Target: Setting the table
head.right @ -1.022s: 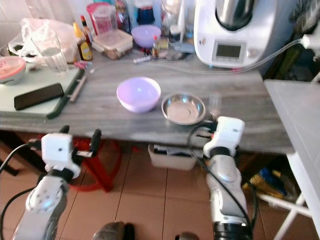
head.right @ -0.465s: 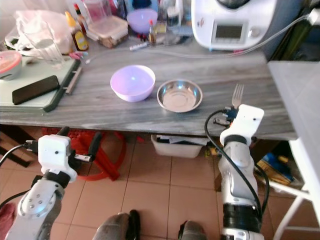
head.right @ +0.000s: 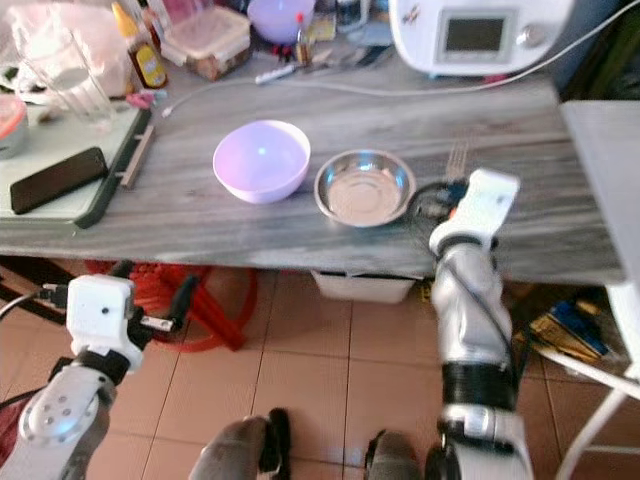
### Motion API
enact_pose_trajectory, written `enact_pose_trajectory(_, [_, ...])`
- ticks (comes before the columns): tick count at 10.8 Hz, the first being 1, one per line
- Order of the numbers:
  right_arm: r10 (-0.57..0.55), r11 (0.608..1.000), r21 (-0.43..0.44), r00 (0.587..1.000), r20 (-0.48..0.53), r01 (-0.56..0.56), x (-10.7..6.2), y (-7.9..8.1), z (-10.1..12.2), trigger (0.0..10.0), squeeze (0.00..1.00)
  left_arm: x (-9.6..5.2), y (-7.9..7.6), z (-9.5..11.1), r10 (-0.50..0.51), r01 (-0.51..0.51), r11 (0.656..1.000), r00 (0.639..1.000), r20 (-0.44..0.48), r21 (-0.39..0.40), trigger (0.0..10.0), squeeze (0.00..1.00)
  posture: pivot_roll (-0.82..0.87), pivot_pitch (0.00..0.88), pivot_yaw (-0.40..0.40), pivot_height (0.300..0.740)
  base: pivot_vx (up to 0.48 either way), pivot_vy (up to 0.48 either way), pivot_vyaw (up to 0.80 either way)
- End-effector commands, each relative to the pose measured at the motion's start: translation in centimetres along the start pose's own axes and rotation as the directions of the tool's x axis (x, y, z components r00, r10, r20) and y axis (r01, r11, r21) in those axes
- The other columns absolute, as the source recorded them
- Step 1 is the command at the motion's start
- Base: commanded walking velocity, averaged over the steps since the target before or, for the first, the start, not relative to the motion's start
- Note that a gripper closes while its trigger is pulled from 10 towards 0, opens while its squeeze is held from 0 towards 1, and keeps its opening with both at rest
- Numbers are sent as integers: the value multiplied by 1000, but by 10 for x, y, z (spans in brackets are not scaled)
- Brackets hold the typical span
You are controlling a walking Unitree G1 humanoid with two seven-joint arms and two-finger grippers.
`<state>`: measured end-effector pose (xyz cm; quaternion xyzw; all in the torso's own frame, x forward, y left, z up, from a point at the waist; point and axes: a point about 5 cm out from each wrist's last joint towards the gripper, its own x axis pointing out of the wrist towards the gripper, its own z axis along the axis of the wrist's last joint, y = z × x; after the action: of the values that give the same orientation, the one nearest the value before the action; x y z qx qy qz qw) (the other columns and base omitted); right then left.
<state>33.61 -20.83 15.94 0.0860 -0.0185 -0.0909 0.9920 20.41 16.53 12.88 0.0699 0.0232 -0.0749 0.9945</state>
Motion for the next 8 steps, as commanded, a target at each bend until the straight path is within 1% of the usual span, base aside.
enact_pose_trajectory(1, [2,1000,15,999,-40,-2,0,0,-7,10000,0,-4,4,1,2,-2,1000,1000,-10,9,10000,0,168,231,135,740,0,0,0])
enact_pose_trajectory(4, [65,997,43,993,-94,-61,3,9,-13,10000,0,-4,4,1,-5,5,1000,1000,-22,10,10000,0,167,234,138,740,0,0,0])
enact_pose_trajectory(5, [77,997,39,988,-134,-72,5,11,-18,10000,0,-4,3,1,-7,7,1000,1000,-26,9,10000,0,169,234,136,740,0,0,0])
enact_pose_trajectory(6, [91,995,40,984,-153,-86,4,13,-20,10000,0,-3,3,1,-6,7,1000,1000,-27,9,10000,0,169,232,134,740,0,0,0])
enact_pose_trajectory(7, [93,996,24,981,-173,-90,3,12,-23,10000,0,-3,3,1,-4,5,1000,1000,-27,8,10000,0,168,230,129,740,0,0,0])
enact_pose_trajectory(8, [84,996,12,979,-183,-83,3,8,-25,10000,0,-3,2,1,-2,2,1000,1000,-28,6,10000,0,166,226,127,740,0,0,0])
